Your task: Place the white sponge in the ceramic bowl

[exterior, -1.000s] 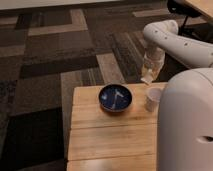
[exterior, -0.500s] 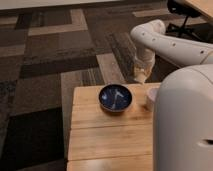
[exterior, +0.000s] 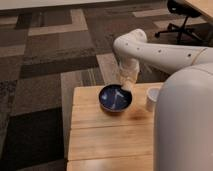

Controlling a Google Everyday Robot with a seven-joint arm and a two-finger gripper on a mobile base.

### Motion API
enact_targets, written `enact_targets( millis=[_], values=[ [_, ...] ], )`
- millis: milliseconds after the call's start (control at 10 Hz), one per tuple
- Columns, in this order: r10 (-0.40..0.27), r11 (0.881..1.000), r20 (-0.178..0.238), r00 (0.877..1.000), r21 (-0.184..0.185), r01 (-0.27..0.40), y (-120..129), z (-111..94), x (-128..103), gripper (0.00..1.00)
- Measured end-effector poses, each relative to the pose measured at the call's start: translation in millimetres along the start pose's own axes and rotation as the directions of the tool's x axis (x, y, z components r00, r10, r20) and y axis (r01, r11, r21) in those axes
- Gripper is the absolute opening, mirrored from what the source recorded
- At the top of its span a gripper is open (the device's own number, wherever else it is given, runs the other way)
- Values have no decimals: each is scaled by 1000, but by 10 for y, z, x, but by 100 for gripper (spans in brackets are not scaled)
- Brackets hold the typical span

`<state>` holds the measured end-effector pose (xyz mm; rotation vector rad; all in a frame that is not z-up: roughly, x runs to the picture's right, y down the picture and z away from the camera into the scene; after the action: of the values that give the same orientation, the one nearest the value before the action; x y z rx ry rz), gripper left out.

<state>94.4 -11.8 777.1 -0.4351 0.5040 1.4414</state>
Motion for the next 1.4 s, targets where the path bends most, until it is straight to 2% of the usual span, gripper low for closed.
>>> enact_targets(
  millis=[200,400,600,900,1000,1100,1400],
  values=[
    [-57,998,-17,998,-15,57,159,103,2,0],
    [-70,997,-23,997,-20,69,187,133,10,4],
    [-69,997,-23,997,-20,69,186,132,10,22],
    [-71,997,-23,997,-21,70,197,133,9,64],
    [-71,997,-23,997,-21,71,199,132,9,73],
    [-72,997,-23,997,-21,71,203,133,8,80],
    [-72,997,-25,997,-21,72,206,144,12,80]
  ],
)
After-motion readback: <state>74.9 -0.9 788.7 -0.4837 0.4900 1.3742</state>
